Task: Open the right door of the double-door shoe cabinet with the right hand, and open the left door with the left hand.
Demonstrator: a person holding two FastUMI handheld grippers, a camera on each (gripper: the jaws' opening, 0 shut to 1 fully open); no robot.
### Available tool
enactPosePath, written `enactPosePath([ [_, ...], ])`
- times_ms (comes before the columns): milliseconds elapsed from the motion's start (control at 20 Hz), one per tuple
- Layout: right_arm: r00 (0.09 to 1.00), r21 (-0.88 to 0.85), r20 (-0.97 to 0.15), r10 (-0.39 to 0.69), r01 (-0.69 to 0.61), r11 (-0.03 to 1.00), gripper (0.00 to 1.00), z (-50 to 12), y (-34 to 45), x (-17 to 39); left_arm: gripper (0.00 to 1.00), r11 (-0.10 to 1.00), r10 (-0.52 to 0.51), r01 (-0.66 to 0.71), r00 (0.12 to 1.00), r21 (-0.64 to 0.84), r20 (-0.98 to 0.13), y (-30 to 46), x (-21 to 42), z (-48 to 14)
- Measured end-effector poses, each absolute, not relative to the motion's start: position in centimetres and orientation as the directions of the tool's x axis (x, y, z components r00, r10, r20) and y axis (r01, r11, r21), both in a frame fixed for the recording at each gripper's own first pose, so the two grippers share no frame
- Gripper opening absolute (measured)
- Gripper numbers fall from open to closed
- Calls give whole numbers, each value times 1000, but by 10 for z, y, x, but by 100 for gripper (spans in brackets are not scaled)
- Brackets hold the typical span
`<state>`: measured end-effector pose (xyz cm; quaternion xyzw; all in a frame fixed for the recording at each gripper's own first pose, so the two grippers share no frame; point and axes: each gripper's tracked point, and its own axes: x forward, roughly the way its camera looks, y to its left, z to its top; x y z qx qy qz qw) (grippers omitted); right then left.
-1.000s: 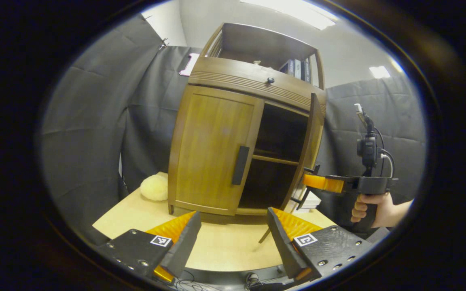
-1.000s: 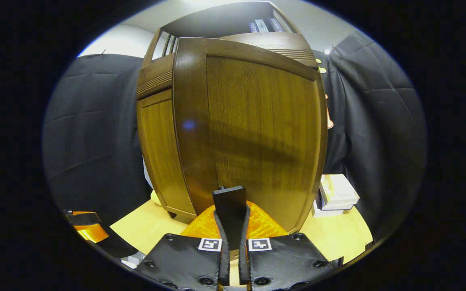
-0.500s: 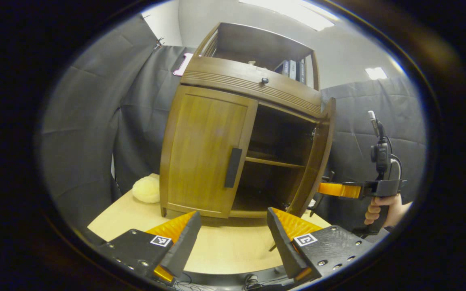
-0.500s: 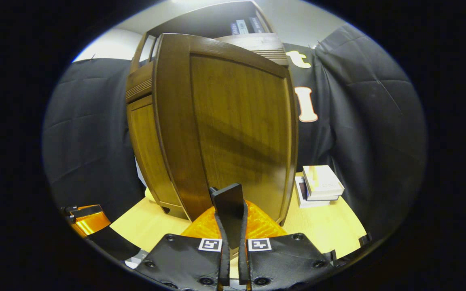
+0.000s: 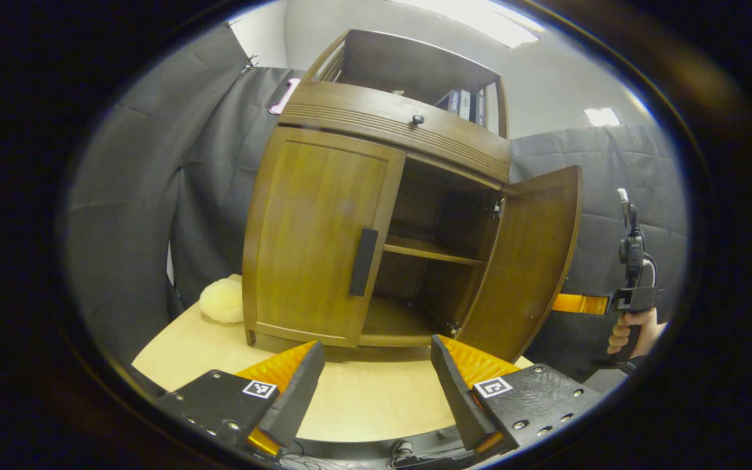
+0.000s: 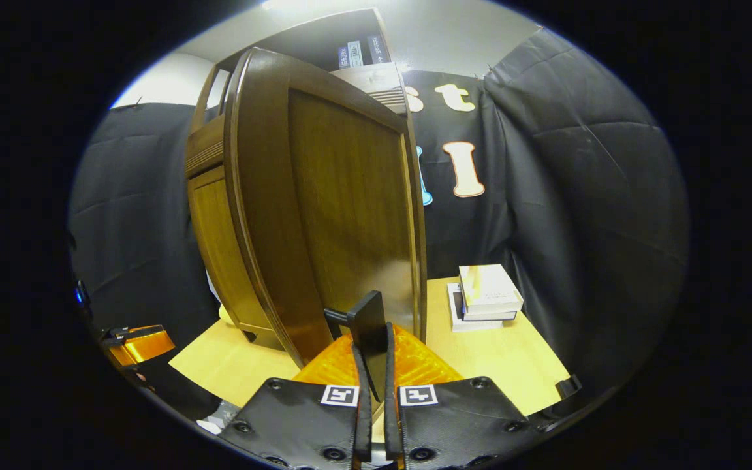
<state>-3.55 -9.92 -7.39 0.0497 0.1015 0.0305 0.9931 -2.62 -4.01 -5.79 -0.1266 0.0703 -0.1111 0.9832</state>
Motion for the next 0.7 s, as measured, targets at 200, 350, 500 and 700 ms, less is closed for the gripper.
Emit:
enactPosePath([
  [200,981,95,-182,61,-44,994,5,-75,-123,-40,93,943,-260,226,958,-243,-119,-40,-27,-60],
  [350,984,114,-172,34,-14,993,5,-74,-146,-42,93,940,-277,241,952,-243,-127,-43,-29,-60],
  [500,986,121,-167,9,11,993,8,-74,-164,-44,93,938,-286,248,949,-241,-134,-43,-30,-62],
  [700,987,142,-160,-28,51,989,5,-74,-182,-50,93,934,-299,261,944,-242,-136,-45,-31,-61],
])
